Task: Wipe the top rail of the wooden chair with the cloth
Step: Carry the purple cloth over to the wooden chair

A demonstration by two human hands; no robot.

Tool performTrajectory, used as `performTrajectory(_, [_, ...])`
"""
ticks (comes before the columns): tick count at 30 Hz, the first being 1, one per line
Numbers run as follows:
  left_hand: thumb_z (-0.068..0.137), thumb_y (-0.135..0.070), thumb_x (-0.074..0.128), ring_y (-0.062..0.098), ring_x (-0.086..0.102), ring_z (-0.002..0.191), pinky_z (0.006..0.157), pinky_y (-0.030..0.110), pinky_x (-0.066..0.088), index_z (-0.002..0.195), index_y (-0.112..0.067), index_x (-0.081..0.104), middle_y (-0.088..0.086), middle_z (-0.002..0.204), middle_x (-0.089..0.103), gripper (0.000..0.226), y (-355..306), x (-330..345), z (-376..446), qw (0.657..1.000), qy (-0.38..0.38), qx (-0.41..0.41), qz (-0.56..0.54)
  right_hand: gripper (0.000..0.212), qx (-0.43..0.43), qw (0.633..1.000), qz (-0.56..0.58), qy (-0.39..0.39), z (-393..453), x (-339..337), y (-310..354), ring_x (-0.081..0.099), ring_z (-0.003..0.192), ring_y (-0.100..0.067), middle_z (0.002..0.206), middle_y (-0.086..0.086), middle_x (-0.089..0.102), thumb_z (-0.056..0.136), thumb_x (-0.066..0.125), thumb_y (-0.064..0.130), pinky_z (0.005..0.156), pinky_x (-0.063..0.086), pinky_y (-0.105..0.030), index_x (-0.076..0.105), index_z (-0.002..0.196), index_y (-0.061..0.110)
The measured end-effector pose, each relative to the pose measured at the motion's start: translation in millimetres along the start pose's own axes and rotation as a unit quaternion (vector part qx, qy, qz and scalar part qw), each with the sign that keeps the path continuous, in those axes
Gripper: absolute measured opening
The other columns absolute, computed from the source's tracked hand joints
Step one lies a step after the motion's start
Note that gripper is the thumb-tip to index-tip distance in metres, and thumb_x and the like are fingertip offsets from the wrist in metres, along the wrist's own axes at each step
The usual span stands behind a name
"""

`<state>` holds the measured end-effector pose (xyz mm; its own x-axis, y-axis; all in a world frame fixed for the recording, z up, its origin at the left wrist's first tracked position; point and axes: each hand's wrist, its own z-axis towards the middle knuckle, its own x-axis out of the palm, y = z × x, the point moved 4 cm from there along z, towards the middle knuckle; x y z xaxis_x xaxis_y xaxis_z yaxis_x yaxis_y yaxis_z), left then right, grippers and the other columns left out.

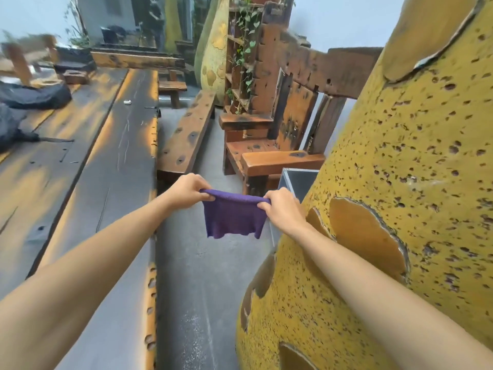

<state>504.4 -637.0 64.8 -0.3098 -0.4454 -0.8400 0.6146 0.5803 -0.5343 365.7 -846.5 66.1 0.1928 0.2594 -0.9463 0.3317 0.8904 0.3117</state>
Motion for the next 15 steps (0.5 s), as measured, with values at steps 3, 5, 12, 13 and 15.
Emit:
performTrajectory(3, [0.088,-0.019,0.074,0.019,0.070,0.086,0.085,0.034,0.055,0.102,-0.012,0.081,0.004,0.094,0.078,0.017,14,-13,39,0.999,-0.014,-0.027,-0.033,0.035,0.021,1.000,-0.019,0.002,55,4,1,0.062,0.113,-0.039,0.122,-0.013,0.057,0.100,0.058,0.046,0.087,0.050,-0.041,0.072,0.114,0.018])
performTrajectory(5, [0.089,-0.020,0.073,0.021,0.071,0.087,0.085,0.034,0.054,0.106,-0.011,0.080,0.005,0.095,0.078,0.021,23,-20,65,0.999,-0.017,-0.040,-0.032,0.036,0.032,0.999,-0.042,0.002,89,6,4,0.063,0.117,-0.039,0.124,-0.012,0.063,0.099,0.059,0.048,0.087,0.049,-0.040,0.072,0.118,0.020])
performTrajectory(12, [0.096,-0.022,0.062,0.024,0.068,0.086,0.082,0.040,0.054,0.105,-0.007,0.077,0.008,0.092,0.075,0.023,74,-30,171,0.999,-0.023,-0.031,-0.016,0.026,0.063,0.997,-0.034,-0.029,213,16,15,0.065,0.116,-0.042,0.125,-0.015,0.069,0.101,0.053,0.027,0.076,0.040,-0.039,0.068,0.120,0.016])
performTrajectory(13, [0.096,-0.023,0.062,0.024,0.068,0.086,0.082,0.041,0.054,0.105,-0.007,0.077,0.009,0.092,0.076,0.023,83,-28,189,0.999,-0.013,-0.028,-0.010,0.025,0.075,0.996,-0.034,-0.028,229,22,14,0.065,0.115,-0.042,0.125,-0.015,0.069,0.101,0.053,0.024,0.075,0.039,-0.039,0.067,0.119,0.015])
performTrajectory(15, [0.096,-0.025,0.062,0.025,0.068,0.086,0.081,0.042,0.055,0.103,-0.008,0.076,0.010,0.092,0.075,0.024,104,-27,232,1.000,0.014,-0.021,0.007,0.024,0.097,0.995,-0.023,-0.027,265,32,12,0.065,0.113,-0.042,0.124,-0.015,0.069,0.099,0.052,0.022,0.074,0.040,-0.039,0.067,0.116,0.014])
